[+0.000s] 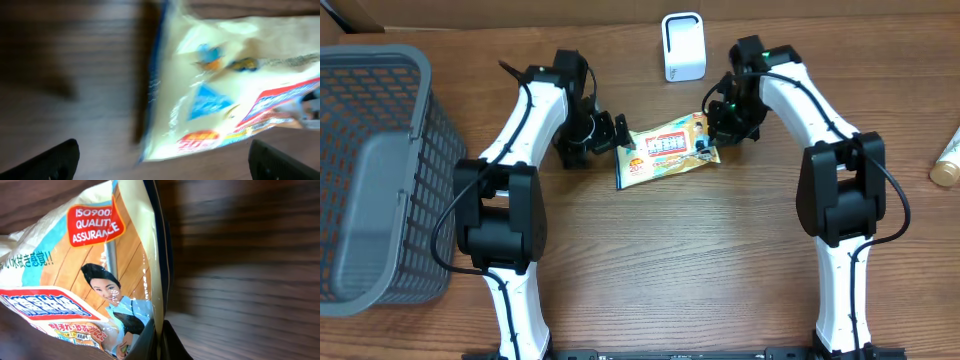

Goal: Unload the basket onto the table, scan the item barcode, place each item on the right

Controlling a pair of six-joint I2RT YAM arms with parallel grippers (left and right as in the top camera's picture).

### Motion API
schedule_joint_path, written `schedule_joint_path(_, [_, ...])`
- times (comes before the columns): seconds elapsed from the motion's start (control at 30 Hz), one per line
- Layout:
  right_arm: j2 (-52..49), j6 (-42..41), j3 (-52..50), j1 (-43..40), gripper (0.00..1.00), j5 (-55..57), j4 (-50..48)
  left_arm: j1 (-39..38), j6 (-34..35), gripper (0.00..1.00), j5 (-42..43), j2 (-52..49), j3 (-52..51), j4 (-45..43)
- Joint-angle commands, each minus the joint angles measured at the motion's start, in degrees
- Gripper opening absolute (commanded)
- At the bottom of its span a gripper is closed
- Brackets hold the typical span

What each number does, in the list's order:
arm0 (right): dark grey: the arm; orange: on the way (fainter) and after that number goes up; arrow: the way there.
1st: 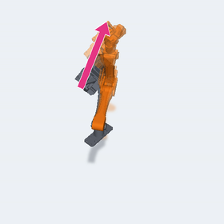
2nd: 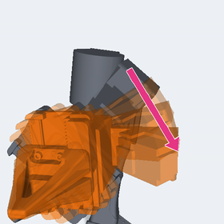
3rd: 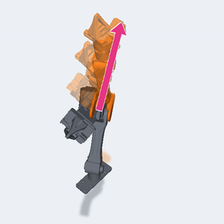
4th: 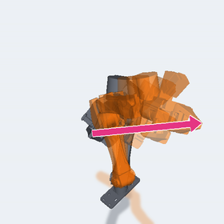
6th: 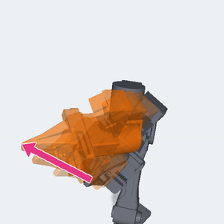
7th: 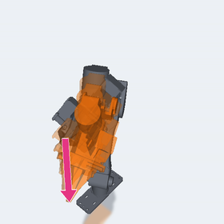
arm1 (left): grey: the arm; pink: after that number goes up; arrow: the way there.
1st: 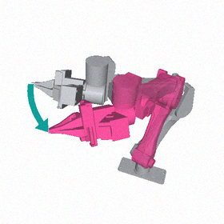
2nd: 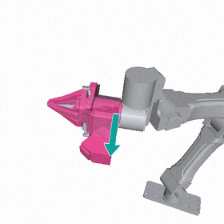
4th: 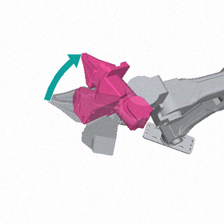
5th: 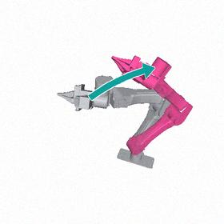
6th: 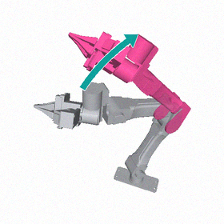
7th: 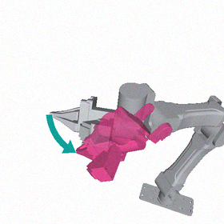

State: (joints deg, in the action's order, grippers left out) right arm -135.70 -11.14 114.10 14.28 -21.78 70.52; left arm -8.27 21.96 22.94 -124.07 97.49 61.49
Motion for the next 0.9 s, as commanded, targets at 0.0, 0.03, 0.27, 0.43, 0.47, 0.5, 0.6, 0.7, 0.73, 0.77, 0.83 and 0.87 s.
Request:
schedule_joint_path(0.0, [1.73,0.44,-0.52,0.87,0.04,-2.27,-0.11,-0.48,-2.93,1.00,8.44,-0.33,-3.74,-4.83])
schedule_joint_path(0.03, [1.73,0.46,-0.52,0.90,0.05,-2.84,-0.11,-0.48,-2.93,1.00,9.07,-0.33,-4.59,-6.56])
schedule_joint_path(0.27, [1.73,2.93,-0.52,0.66,0.47,-5.70,1.64,-0.87,-2.67,0.73,11.13,-0.33,-9.25,-15.08])
schedule_joint_path(0.43, [1.73,6.49,-0.46,0.50,0.99,-3.39,3.13,-0.87,-2.01,0.22,10.95,-0.33,-10.80,-16.76])
schedule_joint_path(0.47, [1.73,6.60,-0.46,0.46,0.99,-3.37,2.69,-0.87,-1.99,0.20,10.95,-0.33,-10.80,-16.79])
schedule_joint_path(0.5, [1.73,6.75,-0.46,0.48,1.00,-3.39,2.10,-0.87,-1.79,0.19,10.93,-0.33,-10.80,-16.79])
schedule_joint_path(0.6, [1.73,9.25,-0.46,0.57,1.00,-3.39,-0.20,-0.87,-0.20,0.11,8.74,-0.33,-10.80,-16.50])
schedule_joint_path(0.7, [1.73,13.86,-0.46,1.18,1.00,-3.23,-1.46,-0.87,1.92,0.06,5.90,-0.33,-10.80,-16.02])
schedule_joint_path(0.73, [1.73,14.80,-0.46,1.44,1.00,-2.89,-1.44,-0.87,2.12,0.05,5.03,-0.33,-10.80,-15.85])
schedule_joint_path(0.77, [1.73,14.84,-0.46,1.66,1.00,-1.55,-1.38,-0.87,2.10,0.04,4.44,-0.33,-10.80,-15.80])
schedule_joint_path(0.83, [1.73,14.84,-0.48,2.10,0.98,0.61,-0.37,-0.87,2.10,0.04,3.26,-0.33,-10.80,-15.65])
schedule_joint_path(0.87, [1.73,14.84,-0.48,2.27,0.95,1.22,0.59,-0.85,2.08,0.04,2.86,-0.33,-10.78,-15.65])
